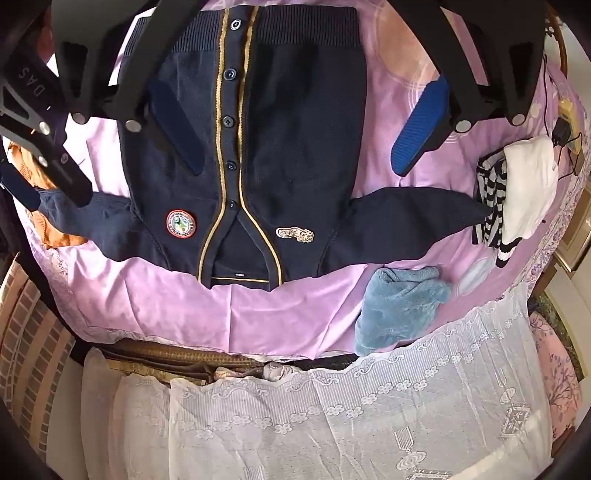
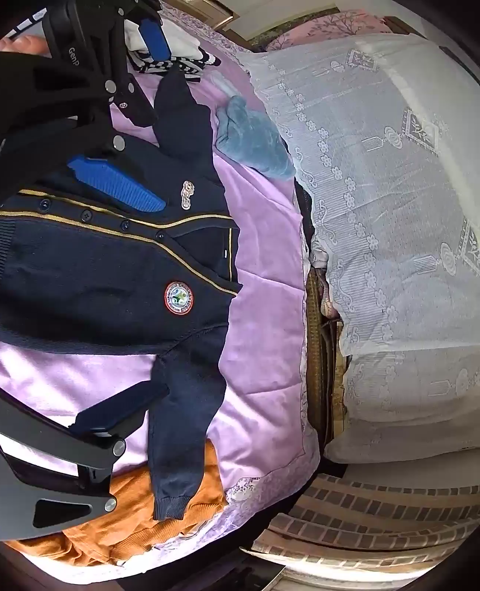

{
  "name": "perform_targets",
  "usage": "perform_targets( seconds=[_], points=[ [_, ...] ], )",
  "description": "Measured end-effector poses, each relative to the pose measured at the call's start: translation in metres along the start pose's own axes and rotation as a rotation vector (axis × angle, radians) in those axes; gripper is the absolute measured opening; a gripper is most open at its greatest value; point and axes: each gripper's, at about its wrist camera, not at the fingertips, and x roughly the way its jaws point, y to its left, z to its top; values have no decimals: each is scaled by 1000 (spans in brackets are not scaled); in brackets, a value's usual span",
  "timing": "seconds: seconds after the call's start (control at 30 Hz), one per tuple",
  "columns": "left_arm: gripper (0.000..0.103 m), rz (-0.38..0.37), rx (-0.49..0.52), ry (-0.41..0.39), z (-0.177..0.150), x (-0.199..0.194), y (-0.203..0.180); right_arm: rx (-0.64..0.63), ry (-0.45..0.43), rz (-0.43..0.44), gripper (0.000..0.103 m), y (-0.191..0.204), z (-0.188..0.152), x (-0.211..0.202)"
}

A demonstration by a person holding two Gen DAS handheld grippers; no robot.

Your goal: Fold small clothes

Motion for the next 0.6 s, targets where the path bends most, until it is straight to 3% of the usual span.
perform_targets(
  seconds=[0.6],
  points=[
    [99, 15, -6, 39, -7, 1, 5, -21, -8, 9, 93, 9, -1, -7]
  ],
)
